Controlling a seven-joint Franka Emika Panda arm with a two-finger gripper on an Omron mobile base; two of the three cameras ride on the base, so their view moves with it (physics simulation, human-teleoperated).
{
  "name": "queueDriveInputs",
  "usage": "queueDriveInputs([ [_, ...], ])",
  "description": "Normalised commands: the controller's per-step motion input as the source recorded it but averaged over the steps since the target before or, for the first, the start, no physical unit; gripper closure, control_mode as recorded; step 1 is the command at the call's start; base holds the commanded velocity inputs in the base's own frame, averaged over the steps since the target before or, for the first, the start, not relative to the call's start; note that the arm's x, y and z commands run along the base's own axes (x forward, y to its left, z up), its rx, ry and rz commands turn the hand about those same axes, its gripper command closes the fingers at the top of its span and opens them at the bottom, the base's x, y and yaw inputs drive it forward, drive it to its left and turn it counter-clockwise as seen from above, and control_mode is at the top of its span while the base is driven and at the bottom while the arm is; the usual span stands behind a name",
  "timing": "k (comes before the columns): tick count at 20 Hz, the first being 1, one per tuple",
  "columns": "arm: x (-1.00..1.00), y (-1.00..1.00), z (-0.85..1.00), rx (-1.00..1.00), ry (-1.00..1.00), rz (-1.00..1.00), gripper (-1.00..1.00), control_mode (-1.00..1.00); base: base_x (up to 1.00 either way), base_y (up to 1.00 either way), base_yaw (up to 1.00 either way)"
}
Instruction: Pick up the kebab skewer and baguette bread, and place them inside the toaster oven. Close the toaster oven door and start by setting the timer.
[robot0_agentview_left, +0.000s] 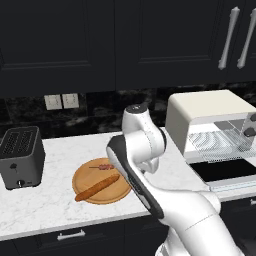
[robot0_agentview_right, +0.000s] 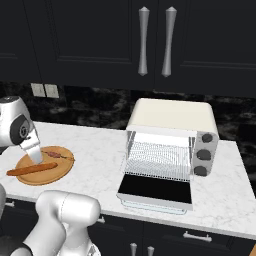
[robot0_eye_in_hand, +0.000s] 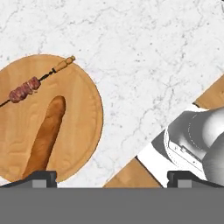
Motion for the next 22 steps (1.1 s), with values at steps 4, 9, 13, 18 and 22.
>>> queueDriveInputs([
  [4, 0.35, 0.11, -0.36, 0.13, 0.0, -0.11, -1.0, -1.0, 0.0, 0.0, 0.0],
  [9, 0.47, 0.49, -0.6, 0.01, 0.02, 0.0, -1.0, -1.0, 0.0, 0.0, 0.0],
  [13, 0.41, 0.16, -0.37, 0.03, 0.0, 0.13, -1.0, -1.0, 0.0, 0.0, 0.0],
  [18, 0.13, 0.74, -0.39, 0.0, 0.0, 0.09, -1.0, -1.0, 0.0, 0.0, 0.0],
  [22, 0.31, 0.7, -0.26, 0.0, 0.01, 0.0, -1.0, -1.0, 0.0, 0.0, 0.0],
])
